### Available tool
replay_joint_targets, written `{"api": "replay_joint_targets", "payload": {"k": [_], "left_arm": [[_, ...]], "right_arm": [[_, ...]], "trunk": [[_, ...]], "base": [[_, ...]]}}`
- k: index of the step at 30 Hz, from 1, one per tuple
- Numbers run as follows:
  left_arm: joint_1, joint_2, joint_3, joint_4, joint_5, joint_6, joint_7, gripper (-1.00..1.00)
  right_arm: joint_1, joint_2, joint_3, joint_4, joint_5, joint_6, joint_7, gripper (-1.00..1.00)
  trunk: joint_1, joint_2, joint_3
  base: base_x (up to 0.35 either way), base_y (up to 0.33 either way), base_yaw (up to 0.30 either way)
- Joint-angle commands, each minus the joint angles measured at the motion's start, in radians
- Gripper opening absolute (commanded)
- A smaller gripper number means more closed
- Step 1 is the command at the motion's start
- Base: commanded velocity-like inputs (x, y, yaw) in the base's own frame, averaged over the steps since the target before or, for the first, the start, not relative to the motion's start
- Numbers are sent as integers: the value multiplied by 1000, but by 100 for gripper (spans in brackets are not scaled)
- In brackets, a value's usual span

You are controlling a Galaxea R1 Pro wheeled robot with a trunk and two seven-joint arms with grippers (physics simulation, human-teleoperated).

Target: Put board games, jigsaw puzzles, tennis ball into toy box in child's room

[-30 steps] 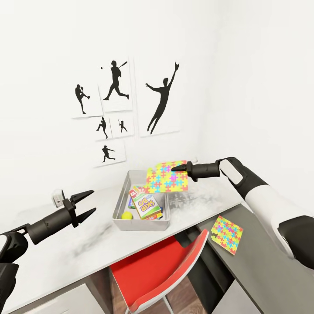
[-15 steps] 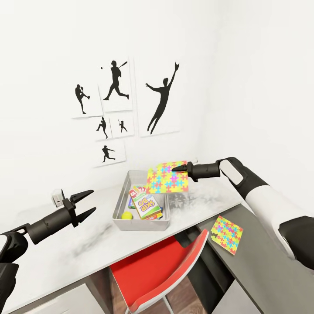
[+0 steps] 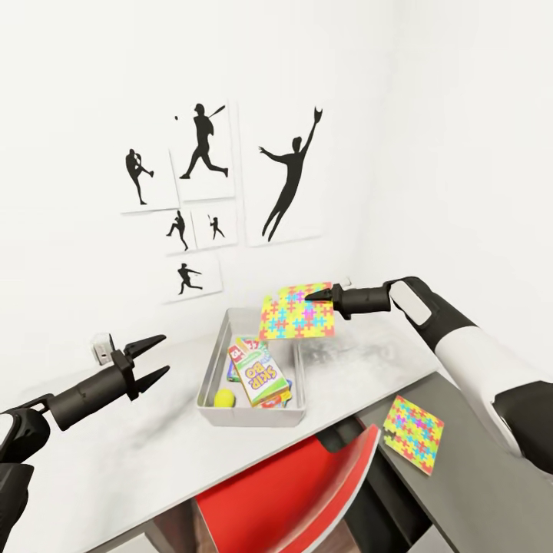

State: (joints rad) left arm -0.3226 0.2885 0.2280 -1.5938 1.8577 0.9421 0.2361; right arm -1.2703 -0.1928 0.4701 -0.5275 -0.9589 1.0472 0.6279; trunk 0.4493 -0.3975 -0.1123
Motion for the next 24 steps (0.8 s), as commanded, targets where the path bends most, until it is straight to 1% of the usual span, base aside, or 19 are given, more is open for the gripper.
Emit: {"api": "replay_joint_targets", "payload": {"k": [1, 11, 20, 24], "left_arm": [[-1, 0, 1, -1, 11, 3, 11, 100], [-1, 0, 1, 0, 11, 3, 16, 100], [-1, 0, 1, 0, 11, 4, 17, 100], [-1, 0, 1, 0, 11, 4, 17, 100]], "right_arm": [[-2, 0, 7, 1, 4, 0, 9, -100], [1, 7, 16, 4, 4, 0, 9, -100], [0, 6, 11, 6, 2, 0, 8, -100], [0, 3, 8, 6, 2, 0, 7, -100]], "trunk": [[1, -2, -2], [1, -2, -2], [1, -2, -2], [1, -2, -2]], "base": [[51, 5, 0], [17, 2, 15], [1, 0, 197], [0, 0, 102]]}}
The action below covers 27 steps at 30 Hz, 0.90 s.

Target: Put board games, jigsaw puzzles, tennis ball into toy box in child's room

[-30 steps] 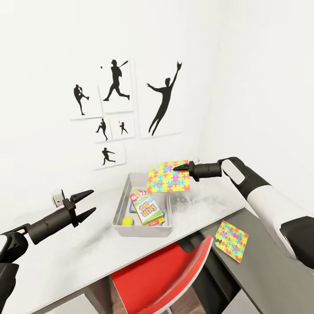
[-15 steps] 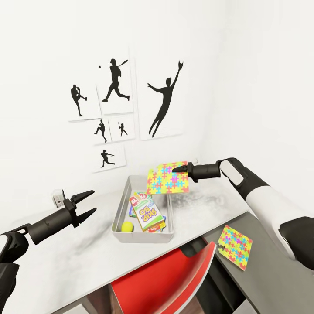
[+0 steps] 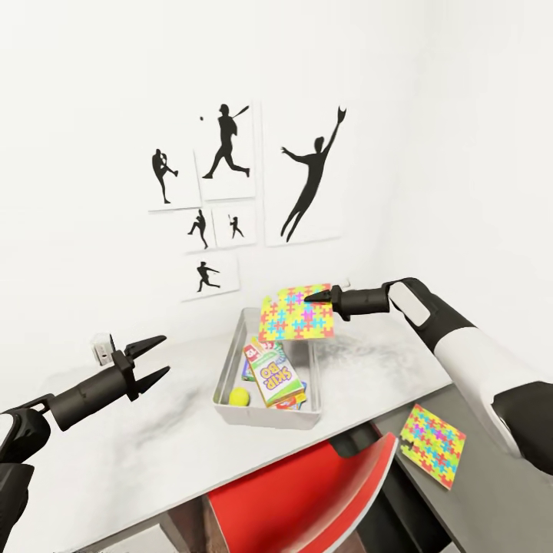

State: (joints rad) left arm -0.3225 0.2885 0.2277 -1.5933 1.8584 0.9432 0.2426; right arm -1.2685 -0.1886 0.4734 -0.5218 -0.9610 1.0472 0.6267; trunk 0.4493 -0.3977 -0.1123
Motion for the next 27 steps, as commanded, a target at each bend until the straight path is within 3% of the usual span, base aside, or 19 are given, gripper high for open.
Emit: {"api": "replay_joint_targets", "payload": {"k": [1, 24, 27], "left_arm": [[-1, 0, 1, -1, 11, 3, 10, 100], [-1, -1, -1, -4, 10, 3, 9, 100], [-1, -1, 0, -4, 11, 3, 8, 100]], "right_arm": [[-2, -2, 4, 0, 4, 0, 8, -100], [0, -6, 2, 6, 4, 0, 8, -100], [-3, 3, 7, 28, 5, 0, -4, -100]], "trunk": [[1, -2, -2], [1, -2, -2], [1, -2, -2]], "base": [[0, 0, 57], [70, -22, 6], [5, -2, 0]]}}
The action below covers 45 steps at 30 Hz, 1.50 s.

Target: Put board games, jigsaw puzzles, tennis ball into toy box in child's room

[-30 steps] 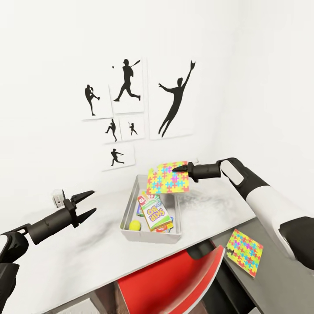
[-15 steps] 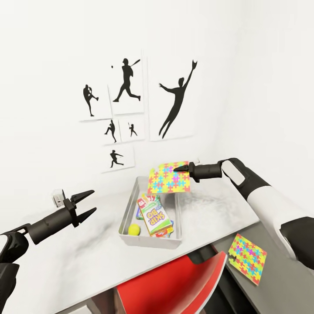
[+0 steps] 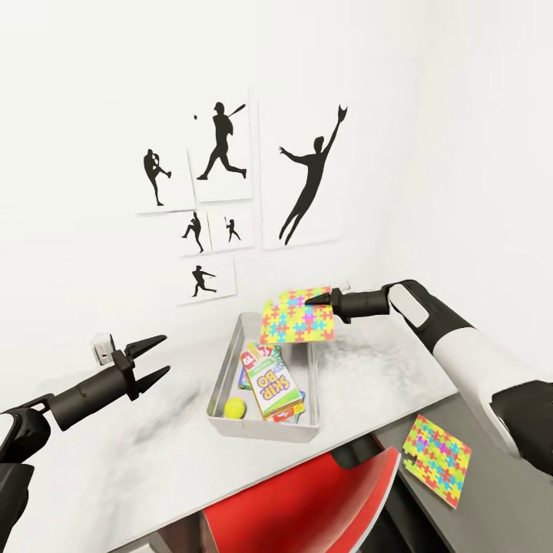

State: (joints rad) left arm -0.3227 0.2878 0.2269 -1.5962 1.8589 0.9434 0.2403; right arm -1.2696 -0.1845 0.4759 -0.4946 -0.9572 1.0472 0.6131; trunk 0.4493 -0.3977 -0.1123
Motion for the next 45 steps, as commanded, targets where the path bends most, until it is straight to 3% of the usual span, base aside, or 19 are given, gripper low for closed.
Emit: {"api": "replay_joint_targets", "payload": {"k": [1, 4, 7, 8, 13, 23, 34, 38, 45], "left_arm": [[-1, 0, 1, -1, 11, 3, 10, 100], [-1, 0, 1, -1, 11, 3, 10, 100], [-1, 0, 2, -1, 11, 3, 9, 100], [-1, 0, 2, -1, 11, 3, 9, 100], [-1, 1, 2, -1, 11, 4, 8, 100], [-1, 1, 0, -1, 11, 5, 4, 100], [-1, 0, 0, -4, 12, 7, -9, 100], [-1, -2, 1, -7, 20, 11, -37, 100], [0, -2, 0, -9, 22, 17, -160, 100]], "right_arm": [[-5, 3, 5, 18, 1, 0, -2, -100], [-15, 30, 6, 74, 0, 0, -52, -100], [-37, 76, 5, 110, 0, 0, -102, -100], [-52, 102, 4, 126, 0, 0, -124, -100], [-93, 140, 2, 146, -2, 0, -154, -100], [-144, 147, -3, 135, -7, 0, -162, -100], [-157, 143, -15, 141, -7, 0, -165, -100], [-157, 143, -44, 188, -7, 0, -166, -100], [-149, 148, -69, 246, -6, -70, -167, -100]], "trunk": [[1, -2, -2], [1, -2, -2], [1, -2, -2], [1, -2, -2], [1, -2, -2], [1, -2, -2], [1, -2, -13], [1, -2, -19], [1, -2, -31]], "base": [[3, -1, 0], [2, -1, 0], [0, 0, 0], [0, 0, 0], [0, 0, 0], [0, 0, 0], [0, 0, 0], [0, 0, 0], [0, 0, 0]]}}
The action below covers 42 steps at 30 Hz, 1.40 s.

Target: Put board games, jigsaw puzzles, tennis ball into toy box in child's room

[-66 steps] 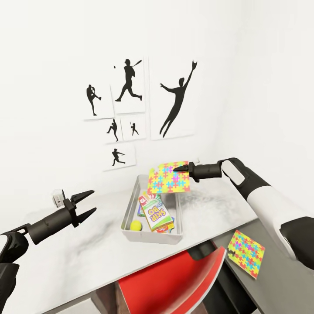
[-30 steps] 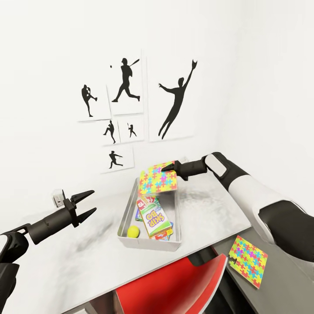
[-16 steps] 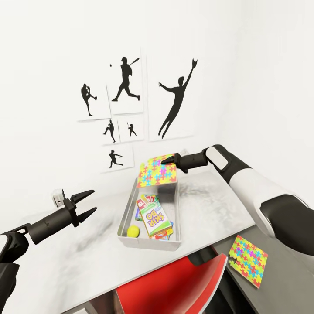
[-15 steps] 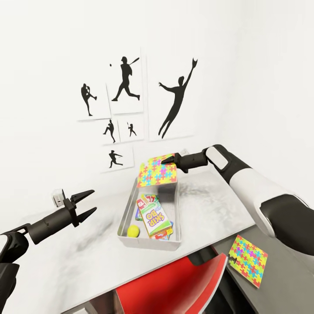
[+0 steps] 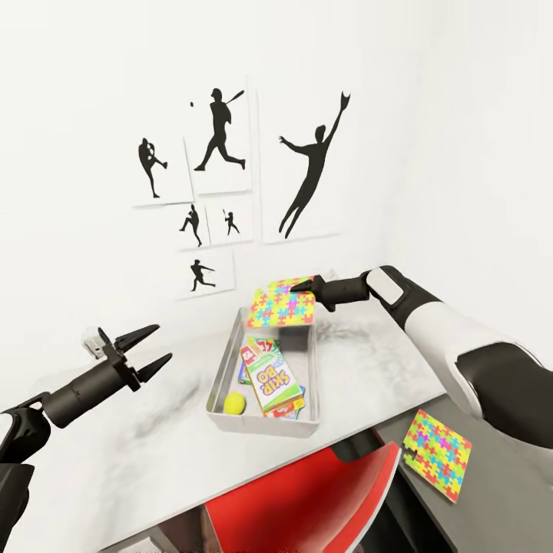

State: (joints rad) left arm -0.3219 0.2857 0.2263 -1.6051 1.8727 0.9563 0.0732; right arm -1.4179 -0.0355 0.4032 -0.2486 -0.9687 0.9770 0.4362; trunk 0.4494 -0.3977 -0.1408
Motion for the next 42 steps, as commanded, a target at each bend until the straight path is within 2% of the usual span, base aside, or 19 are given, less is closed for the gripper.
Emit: {"api": "replay_joint_targets", "payload": {"k": [1, 4, 9, 19, 42], "left_arm": [[-1, 0, 1, -1, 7, 4, -4, 100], [0, 0, 1, 0, 4, 5, -32, 100], [0, 0, 1, 0, 2, 5, -43, 100], [0, 0, 1, 0, -1, 4, -46, 100], [1, 1, 1, 4, -2, 4, -43, 100]], "right_arm": [[1, 0, 2, 4, 6, -8, 10, -100], [8, 0, -1, 13, 5, -36, 10, -100], [11, -5, -3, 14, 4, -52, 11, -100], [13, -20, -4, 13, 4, -59, 12, -100], [16, -19, -3, 14, 6, -63, 12, -100]], "trunk": [[1, -2, -4], [1, -2, -9], [1, -2, -17], [1, -2, -33], [1, -2, -71]], "base": [[0, 0, 0], [0, 0, 0], [0, 0, 0], [0, 56, 0], [-5, 7, 0]]}}
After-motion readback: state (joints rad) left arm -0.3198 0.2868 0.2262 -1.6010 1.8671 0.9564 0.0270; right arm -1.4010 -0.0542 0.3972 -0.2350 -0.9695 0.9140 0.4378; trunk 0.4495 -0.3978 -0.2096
